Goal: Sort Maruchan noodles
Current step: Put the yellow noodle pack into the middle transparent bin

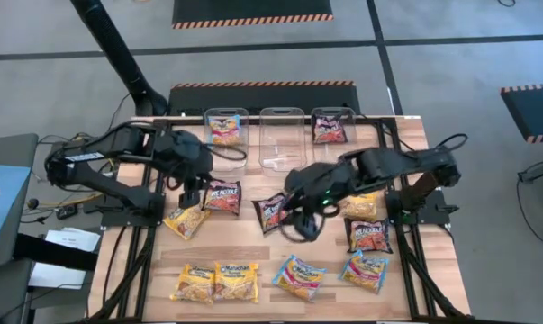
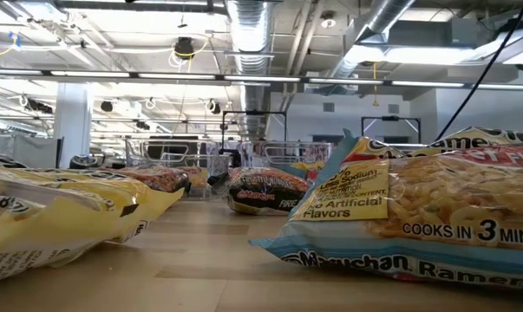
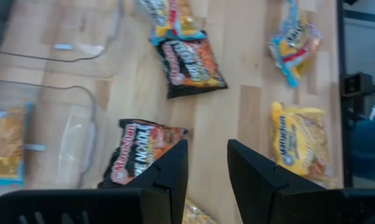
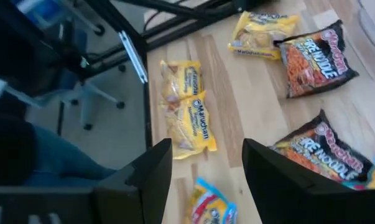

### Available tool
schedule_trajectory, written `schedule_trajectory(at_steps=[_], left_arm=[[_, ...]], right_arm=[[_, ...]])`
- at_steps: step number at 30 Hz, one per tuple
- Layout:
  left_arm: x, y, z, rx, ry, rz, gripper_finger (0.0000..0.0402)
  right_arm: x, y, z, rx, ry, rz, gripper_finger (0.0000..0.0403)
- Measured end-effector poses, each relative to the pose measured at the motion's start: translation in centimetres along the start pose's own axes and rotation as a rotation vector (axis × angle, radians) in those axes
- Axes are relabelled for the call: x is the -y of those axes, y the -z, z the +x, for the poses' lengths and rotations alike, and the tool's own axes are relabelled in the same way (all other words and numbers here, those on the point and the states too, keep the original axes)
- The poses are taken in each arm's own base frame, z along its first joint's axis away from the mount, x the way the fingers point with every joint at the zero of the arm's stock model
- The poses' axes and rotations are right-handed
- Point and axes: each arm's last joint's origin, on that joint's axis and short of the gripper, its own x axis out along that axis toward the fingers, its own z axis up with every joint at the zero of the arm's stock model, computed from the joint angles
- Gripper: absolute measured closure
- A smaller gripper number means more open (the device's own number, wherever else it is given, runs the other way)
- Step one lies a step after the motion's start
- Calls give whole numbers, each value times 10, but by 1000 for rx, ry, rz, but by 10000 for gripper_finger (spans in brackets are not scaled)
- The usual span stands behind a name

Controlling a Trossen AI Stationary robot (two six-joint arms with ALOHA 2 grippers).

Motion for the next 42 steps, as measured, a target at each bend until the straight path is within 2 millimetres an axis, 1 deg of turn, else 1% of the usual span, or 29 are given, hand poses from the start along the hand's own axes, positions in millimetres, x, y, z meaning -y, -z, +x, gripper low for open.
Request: schedule_trajectory(at_steps=[2,4,5,7,10,11,15,17,18,19,21,22,23,25,26,28,30,31,32,34,36,38,40,42], left_arm=[[7,1,0,-3,21,10,303],[14,2,0,1,43,13,303],[17,2,-1,9,52,15,303],[24,1,-1,31,63,24,303],[32,-1,-2,79,68,33,303],[34,-2,-2,93,66,29,303],[41,-4,-3,134,77,3,303],[42,-5,-4,153,76,-20,303],[43,-6,-4,168,78,-34,303],[44,-7,-5,175,80,-46,303],[44,-7,-7,190,88,-67,303],[44,-7,-8,200,87,-79,303],[44,-7,-8,202,78,-90,303],[43,-7,-8,204,56,-107,303],[43,-7,-8,210,43,-116,303],[42,-7,-8,213,18,-123,303],[41,-6,-8,211,-3,-125,303],[41,-6,-7,210,-12,-128,303],[41,-6,-7,210,-21,-132,303],[40,-5,-8,215,-31,-144,303],[40,-5,-7,215,-43,-150,303],[40,-5,-8,214,-47,-153,303],[39,-4,-7,205,-51,-158,303],[39,-4,-7,202,-53,-166,303]], right_arm=[[-6,-3,14,25,-25,-46,184],[-9,-4,23,41,-40,-89,184],[-9,-2,30,23,-32,-108,184],[-12,-6,45,63,-58,-131,184],[-11,-4,63,33,-63,-172,184],[-13,-6,67,54,-82,-186,184],[-10,-4,85,20,-81,-247,184],[-7,2,94,-30,-66,-280,184],[-8,1,100,-23,-72,-297,184],[-8,1,103,-16,-77,-320,184],[-5,6,106,-63,-59,-365,184],[-5,5,112,-55,-65,-387,184],[-6,3,116,-34,-73,-410,184],[-3,8,120,-74,-56,-447,184],[-2,10,126,-92,-49,-462,184],[-3,8,134,-58,-63,-496,184],[1,14,140,-111,-45,-522,184],[-1,11,145,-77,-57,-535,184],[0,12,150,-82,-53,-548,184],[5,20,160,-143,-32,-558,184],[5,20,174,-116,-42,-559,184],[10,27,182,-169,-26,-554,184],[8,26,192,-136,-41,-550,184],[11,34,199,-189,-26,-548,184]])
